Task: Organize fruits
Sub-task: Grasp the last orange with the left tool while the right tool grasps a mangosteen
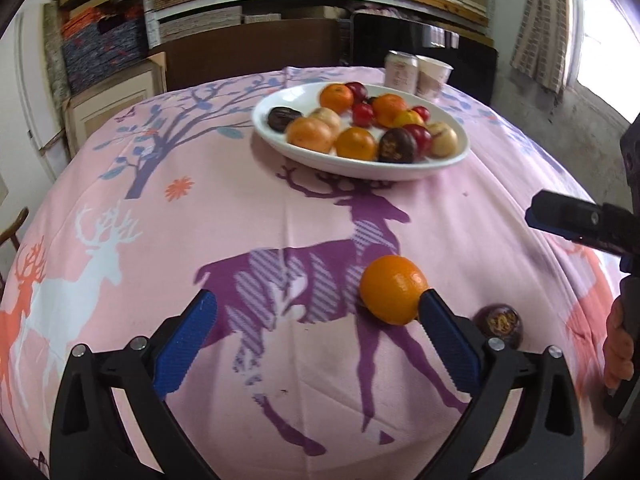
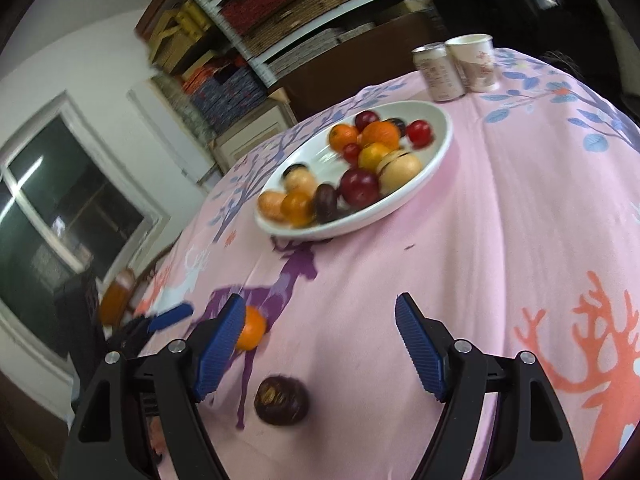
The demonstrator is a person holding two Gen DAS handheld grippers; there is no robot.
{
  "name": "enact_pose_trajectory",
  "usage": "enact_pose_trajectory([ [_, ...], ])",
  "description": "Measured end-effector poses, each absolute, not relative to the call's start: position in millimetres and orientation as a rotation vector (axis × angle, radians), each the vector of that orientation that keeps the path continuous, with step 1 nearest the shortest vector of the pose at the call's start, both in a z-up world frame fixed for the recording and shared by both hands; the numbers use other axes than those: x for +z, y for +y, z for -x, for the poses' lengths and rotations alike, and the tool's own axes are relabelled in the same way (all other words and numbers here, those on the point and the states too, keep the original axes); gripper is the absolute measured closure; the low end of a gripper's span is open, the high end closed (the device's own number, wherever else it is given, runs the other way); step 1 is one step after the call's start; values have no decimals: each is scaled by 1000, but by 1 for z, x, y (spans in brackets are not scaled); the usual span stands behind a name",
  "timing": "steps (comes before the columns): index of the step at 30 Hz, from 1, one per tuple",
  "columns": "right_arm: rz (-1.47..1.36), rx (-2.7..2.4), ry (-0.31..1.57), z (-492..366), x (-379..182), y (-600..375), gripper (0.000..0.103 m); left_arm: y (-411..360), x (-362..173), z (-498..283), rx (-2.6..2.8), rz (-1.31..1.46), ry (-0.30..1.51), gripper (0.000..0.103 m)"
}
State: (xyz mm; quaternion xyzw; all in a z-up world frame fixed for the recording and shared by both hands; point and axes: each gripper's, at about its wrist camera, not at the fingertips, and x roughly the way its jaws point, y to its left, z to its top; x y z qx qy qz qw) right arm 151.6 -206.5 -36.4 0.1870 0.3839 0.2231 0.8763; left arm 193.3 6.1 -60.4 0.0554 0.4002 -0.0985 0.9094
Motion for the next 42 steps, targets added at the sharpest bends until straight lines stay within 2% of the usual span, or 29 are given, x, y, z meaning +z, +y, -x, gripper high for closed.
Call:
enact_pose_trajectory([
  [4, -240, 522, 840, -129, -41, -178, 25, 2, -61, -193, -205, -128, 825, 4],
  [8, -204, 557, 851, -121, -42, -170, 25, 16, -59, -196, -179, -68, 827, 4],
  [11, -162, 564, 876, -121, -45, -161, 32, 22, -57, -196, -175, -36, 822, 4],
  [14, -77, 580, 889, -118, -46, -145, 34, 23, -55, -195, -174, -30, 815, 4],
  [15, -45, 582, 900, -117, -47, -140, 36, 22, -55, -195, -174, -31, 814, 4],
  [17, -2, 579, 931, -119, -52, -130, 47, 22, -56, -195, -176, -32, 818, 4],
  [18, 5, 571, 938, -120, -53, -129, 48, 21, -56, -196, -179, -33, 819, 4],
  [19, 2, 566, 934, -120, -52, -131, 58, 21, -56, -195, -182, -33, 819, 4],
  [20, -7, 568, 936, -120, -52, -133, 61, 20, -56, -195, -188, -32, 820, 4],
  [30, -337, 417, 780, -127, -34, -217, 61, -17, -60, -188, -305, -119, 820, 4],
  [34, -331, 422, 778, -127, -35, -217, 61, -28, -64, -192, -312, -142, 830, 5],
  [35, -330, 423, 781, -127, -35, -217, 61, -28, -65, -193, -319, -135, 838, 13],
  [36, -333, 422, 782, -127, -35, -218, 61, -29, -67, -195, -330, -128, 853, 38],
  [37, -337, 419, 784, -129, -35, -218, 61, -29, -70, -198, -349, -113, 876, 50],
  [38, -340, 418, 786, -129, -36, -219, 61, -28, -74, -203, -366, -87, 909, 57],
  [42, -336, 423, 792, -130, -37, -216, 61, -31, -76, -204, -370, -89, 909, 57],
])
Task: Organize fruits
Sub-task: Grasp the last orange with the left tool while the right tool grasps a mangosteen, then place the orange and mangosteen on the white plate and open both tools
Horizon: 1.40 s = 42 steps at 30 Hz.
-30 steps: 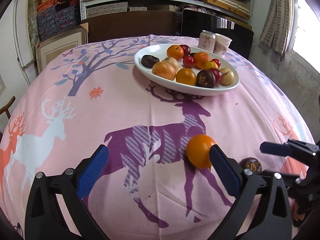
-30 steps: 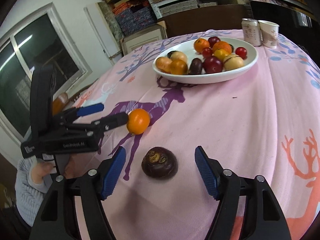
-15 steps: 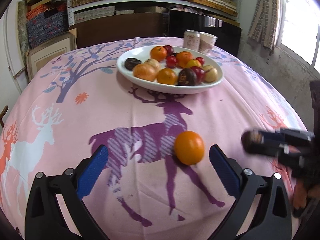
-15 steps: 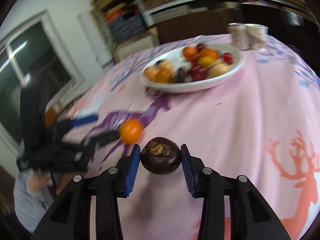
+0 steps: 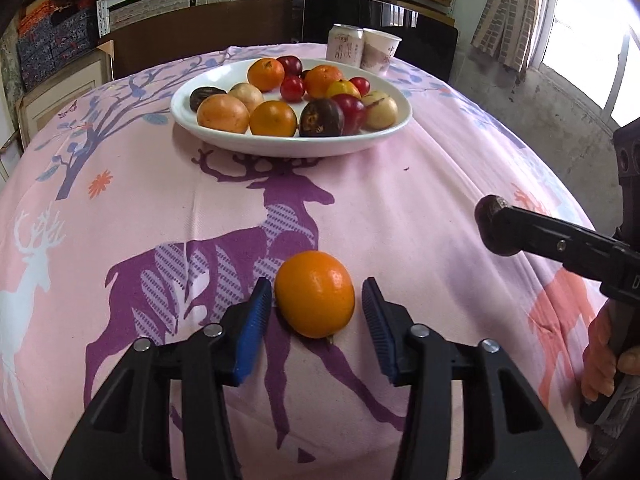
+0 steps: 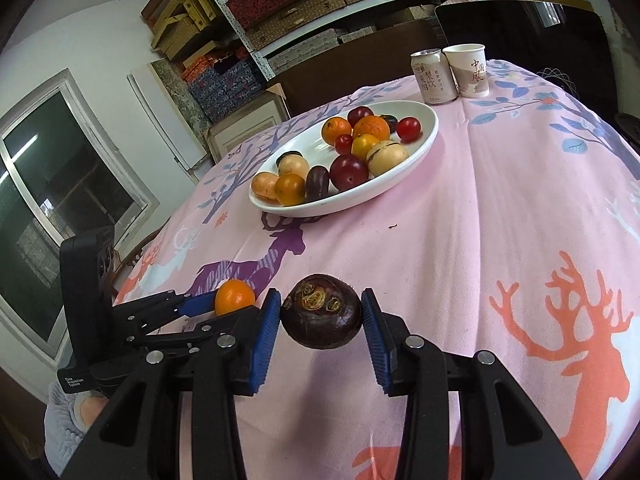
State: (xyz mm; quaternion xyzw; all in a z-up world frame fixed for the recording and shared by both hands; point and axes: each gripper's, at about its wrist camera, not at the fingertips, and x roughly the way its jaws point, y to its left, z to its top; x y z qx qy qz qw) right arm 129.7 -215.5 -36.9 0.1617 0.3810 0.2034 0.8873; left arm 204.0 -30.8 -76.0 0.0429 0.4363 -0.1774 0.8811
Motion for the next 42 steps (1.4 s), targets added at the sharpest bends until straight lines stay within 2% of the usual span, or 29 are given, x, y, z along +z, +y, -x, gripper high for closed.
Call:
enact_pose_trajectory([
  [1, -334, 423, 794, -130, -37, -215, 61, -32, -76, -204, -369, -94, 907, 57],
  [3, -332, 422, 797, -131, -38, -214, 61, -32, -76, -204, -369, -93, 904, 66],
  [13, -347, 423, 764, -132, -30, -217, 61, -11, -39, -214, -328, -19, 824, 66],
  [21, -332, 382, 725, -208, 17, -215, 61, -14, 6, -290, -294, 39, 763, 66],
  [28, -383, 396, 757, -279, 5, -196, 60, -17, -3, -374, -222, 44, 800, 66],
  [29, -396, 402, 762, -286, 1, -195, 59, -16, -7, -384, -224, 54, 810, 61],
  [30, -412, 406, 760, -290, -1, -196, 56, -14, -10, -390, -232, 67, 811, 50],
  [31, -429, 411, 758, -292, -4, -199, 50, -13, -11, -393, -238, 79, 802, 44],
  [32, -434, 411, 758, -293, -6, -203, 49, -12, -12, -394, -234, 82, 790, 34],
  [33, -435, 405, 755, -293, -7, -205, 49, -12, -13, -395, -230, 78, 786, 31],
  [40, -484, 372, 750, -284, -13, -219, 45, -1, -16, -393, -222, 136, 799, 27],
  [42, -476, 359, 741, -277, -12, -220, 44, 0, -13, -384, -205, 134, 791, 20],
])
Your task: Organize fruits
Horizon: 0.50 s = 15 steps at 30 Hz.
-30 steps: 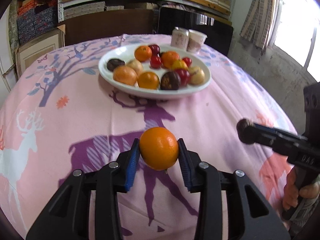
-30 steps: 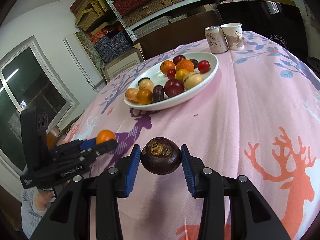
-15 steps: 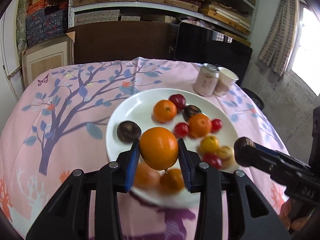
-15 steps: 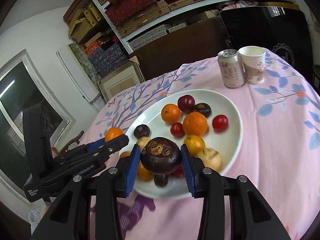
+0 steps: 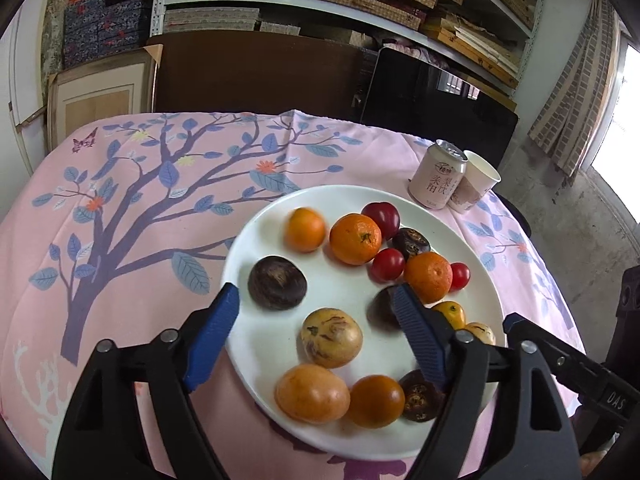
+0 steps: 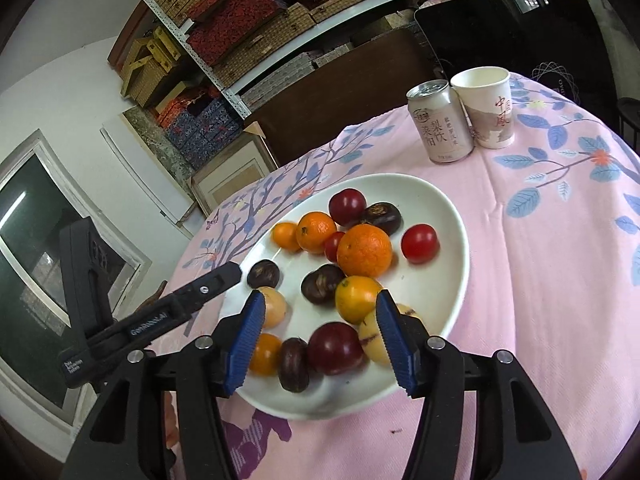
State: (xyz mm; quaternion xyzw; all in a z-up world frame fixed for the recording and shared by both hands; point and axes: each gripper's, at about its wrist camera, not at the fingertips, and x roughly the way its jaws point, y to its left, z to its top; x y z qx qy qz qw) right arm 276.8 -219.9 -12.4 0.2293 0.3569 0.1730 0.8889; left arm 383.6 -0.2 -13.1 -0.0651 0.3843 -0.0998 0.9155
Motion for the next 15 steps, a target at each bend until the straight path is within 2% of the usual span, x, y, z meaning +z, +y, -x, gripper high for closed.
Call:
enact_pose_trajectory([
  [4, -477, 341, 725, -256, -14, -225, 44, 4, -9, -347, -147, 89, 745, 12],
  [7, -447, 313, 701, -231, -14, -225, 31, 7, -13, -316, -84, 44, 728, 10],
  [10, -394, 300, 696, -209, -14, -220, 29, 10, -16, -283, -45, 31, 715, 9],
  [11, -371, 291, 689, -203, -13, -218, 27, 10, -16, -271, -27, 20, 705, 6],
  [13, -324, 265, 662, -187, -11, -214, 13, 10, -13, -252, 3, -1, 679, 5],
  [15, -277, 239, 633, -172, -10, -210, 9, 9, -11, -231, 20, -17, 650, 5],
])
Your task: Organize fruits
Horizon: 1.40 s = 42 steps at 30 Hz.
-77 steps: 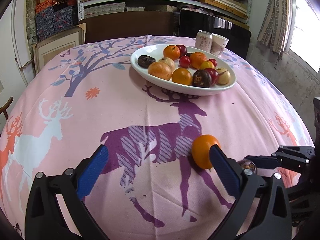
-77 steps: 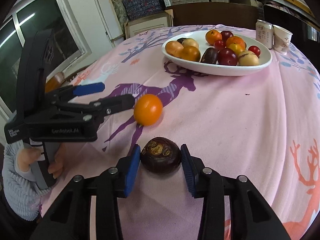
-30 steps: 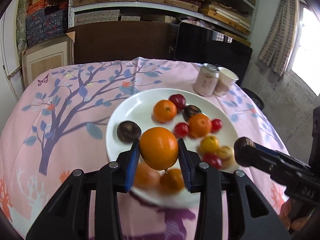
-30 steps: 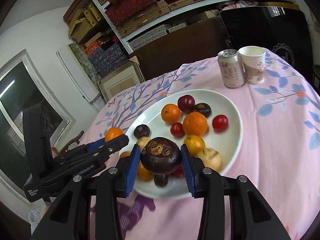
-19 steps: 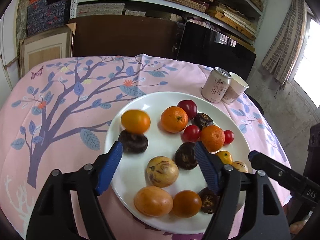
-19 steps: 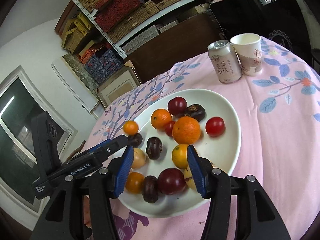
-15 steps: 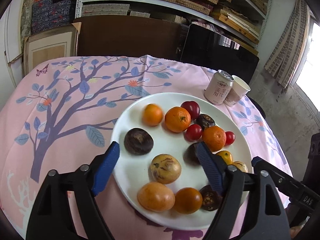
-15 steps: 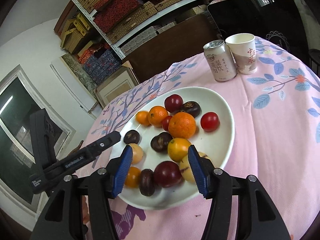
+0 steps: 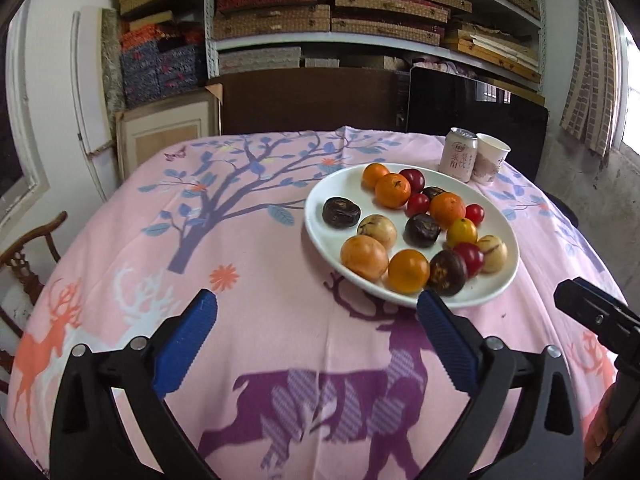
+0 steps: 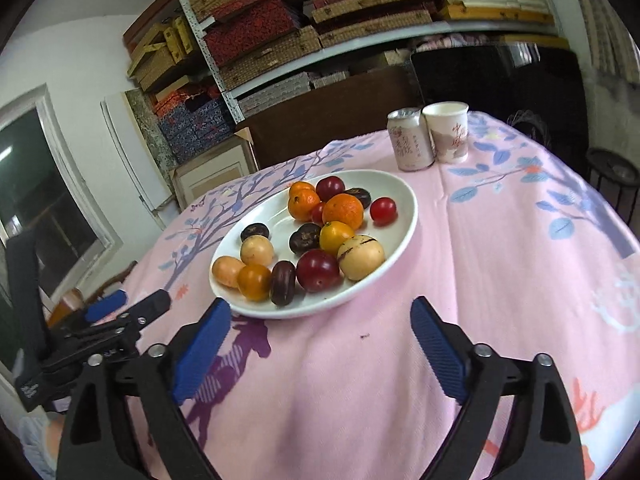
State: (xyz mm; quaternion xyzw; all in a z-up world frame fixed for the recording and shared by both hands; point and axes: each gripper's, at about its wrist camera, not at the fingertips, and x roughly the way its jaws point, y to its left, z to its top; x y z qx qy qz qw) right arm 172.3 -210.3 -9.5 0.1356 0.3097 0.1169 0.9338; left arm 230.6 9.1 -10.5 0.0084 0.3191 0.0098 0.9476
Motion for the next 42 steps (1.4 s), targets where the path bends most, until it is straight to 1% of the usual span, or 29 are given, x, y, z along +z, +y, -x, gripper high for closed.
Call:
enact_pose_trajectory([
  [3, -218, 201, 609, -155, -9, -206, 3, 7, -10, -211, 23, -29, 633, 5],
  [6, -153, 164, 594, -144, -9, -199, 3, 3, -10, -199, 4, -41, 636, 5],
  [11, -58, 82, 632, -148, -10, -191, 3, -4, 0, -189, -10, -56, 600, 5],
  [22, -78, 89, 620, -143, -7, -193, 3, -10, 6, -183, 33, -108, 597, 5],
  [31, -92, 101, 628, -144, -7, -193, 3, -2, 12, -179, -18, -30, 597, 5],
  [42, -91, 108, 639, -144, -8, -191, 3, -10, 12, -177, 1, -74, 587, 5],
])
